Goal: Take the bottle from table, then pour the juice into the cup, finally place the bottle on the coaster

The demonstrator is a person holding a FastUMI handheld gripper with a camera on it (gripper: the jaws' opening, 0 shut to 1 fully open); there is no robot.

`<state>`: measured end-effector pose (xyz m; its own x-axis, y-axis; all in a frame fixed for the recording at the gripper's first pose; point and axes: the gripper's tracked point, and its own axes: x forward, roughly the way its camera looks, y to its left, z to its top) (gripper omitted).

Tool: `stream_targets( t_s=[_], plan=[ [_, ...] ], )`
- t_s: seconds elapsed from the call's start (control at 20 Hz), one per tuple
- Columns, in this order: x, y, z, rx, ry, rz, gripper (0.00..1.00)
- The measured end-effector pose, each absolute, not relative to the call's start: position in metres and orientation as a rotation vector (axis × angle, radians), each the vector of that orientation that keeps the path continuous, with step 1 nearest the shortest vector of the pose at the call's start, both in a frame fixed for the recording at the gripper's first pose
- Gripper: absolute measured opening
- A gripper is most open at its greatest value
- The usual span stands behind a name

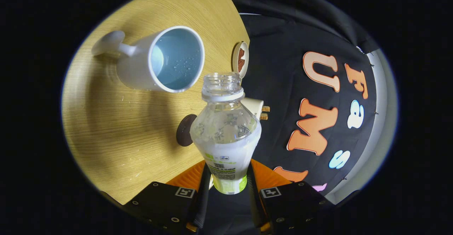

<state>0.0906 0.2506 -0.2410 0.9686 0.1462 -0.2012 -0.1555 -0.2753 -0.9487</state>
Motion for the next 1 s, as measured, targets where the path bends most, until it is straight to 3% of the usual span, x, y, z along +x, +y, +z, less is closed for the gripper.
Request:
stream_targets(
  t_s=[1.0],
  plan=[
    [0.096,0.251,-0.226,-1.906,-0.012,0.296,0.52]
  ],
)
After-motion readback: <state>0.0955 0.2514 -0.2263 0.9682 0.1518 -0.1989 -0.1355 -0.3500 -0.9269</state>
